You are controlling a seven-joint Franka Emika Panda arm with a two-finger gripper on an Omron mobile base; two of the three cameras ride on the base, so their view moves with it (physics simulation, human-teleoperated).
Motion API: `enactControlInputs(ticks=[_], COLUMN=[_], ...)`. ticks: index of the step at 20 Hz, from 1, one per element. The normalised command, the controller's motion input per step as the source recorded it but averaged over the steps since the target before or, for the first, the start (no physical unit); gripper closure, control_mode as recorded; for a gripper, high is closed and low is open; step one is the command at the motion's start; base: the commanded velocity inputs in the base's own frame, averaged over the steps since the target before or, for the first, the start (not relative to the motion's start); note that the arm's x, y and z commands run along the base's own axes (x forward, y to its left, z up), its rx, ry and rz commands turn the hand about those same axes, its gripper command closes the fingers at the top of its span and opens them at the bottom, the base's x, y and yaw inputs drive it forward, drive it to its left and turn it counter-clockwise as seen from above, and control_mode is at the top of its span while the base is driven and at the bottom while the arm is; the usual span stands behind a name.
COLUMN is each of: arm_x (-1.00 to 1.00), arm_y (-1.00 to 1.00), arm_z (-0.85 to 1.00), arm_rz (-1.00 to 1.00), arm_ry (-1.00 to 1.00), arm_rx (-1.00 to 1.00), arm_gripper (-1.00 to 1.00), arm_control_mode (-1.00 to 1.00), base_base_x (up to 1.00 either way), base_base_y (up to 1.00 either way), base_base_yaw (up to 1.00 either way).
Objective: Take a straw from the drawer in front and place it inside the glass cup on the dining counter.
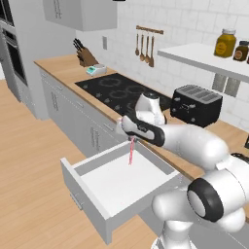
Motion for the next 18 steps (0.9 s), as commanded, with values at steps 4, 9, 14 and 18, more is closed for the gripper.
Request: enactControlInputs(ticks=[4,9,14,18], arm_x=[-0.01,-0.41,-0.80,-0.50], arm_y=[-0.01,-0.08,-0.05,-0.01], arm_z=[1.00,0.97,0.45,0.01], arm_rz=[0.00,0.00,0.01,0.05], arm_ry=[0.22,0.18,-0.01,-0.16], arm_rx=[0.00,0.00,0.00,-0.03], arm_gripper=[1.00,1.00,1.00,1.00], arm_control_mode=[-1.00,-1.00,-1.00,-1.00], base_base_x=[0.00,0.00,0.00,0.00], base_base_y=[0.00,0.00,0.00,0.00], base_base_yaw=[0.00,0.00,0.00,0.00])
